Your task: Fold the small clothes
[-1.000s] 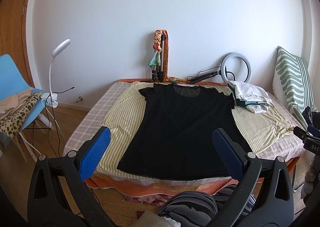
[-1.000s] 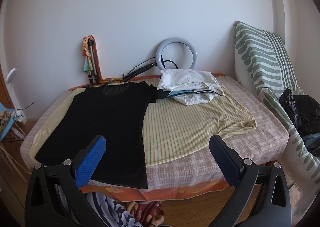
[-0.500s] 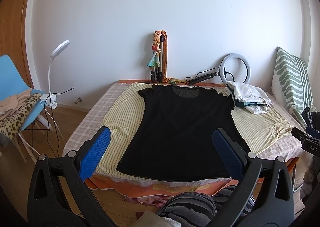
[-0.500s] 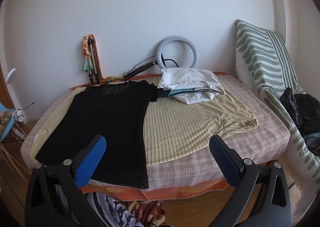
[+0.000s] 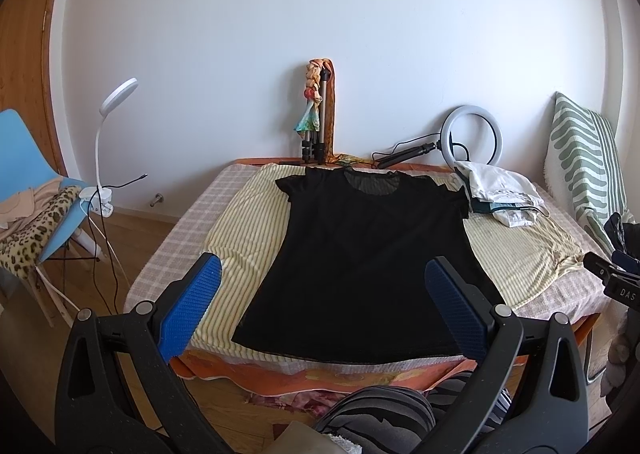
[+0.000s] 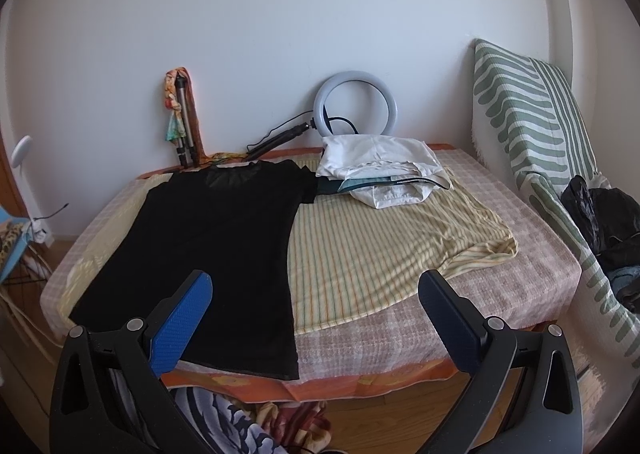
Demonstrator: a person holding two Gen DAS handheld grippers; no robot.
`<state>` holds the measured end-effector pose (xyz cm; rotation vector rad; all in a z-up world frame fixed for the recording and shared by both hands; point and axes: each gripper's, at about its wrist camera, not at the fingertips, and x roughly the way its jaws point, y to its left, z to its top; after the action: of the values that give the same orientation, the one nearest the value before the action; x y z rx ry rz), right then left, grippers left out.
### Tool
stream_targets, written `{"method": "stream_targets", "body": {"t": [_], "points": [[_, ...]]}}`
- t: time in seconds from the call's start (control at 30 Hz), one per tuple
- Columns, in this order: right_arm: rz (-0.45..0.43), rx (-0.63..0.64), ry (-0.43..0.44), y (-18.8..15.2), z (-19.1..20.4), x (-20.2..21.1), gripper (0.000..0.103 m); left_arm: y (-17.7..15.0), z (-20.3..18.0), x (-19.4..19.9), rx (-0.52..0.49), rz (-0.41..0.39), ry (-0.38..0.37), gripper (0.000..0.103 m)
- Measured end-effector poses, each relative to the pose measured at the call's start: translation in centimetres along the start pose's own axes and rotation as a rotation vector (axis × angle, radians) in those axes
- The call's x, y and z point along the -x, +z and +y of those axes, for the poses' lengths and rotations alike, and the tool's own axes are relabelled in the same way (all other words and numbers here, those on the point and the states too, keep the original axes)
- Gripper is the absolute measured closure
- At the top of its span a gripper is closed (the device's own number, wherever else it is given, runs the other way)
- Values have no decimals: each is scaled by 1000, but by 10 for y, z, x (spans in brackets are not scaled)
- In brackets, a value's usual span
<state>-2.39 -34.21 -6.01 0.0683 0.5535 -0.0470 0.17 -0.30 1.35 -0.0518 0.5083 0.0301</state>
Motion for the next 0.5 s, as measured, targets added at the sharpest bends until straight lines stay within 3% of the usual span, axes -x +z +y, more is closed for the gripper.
{"method": "stream_targets", "body": {"t": [0.3, 0.5], "points": [[9, 25, -8, 6, 4, -10, 0, -5, 11, -16, 12, 20, 12, 0], [-5, 87, 6, 29, 13, -23, 0, -14, 32, -30, 20, 35, 39, 0]]}}
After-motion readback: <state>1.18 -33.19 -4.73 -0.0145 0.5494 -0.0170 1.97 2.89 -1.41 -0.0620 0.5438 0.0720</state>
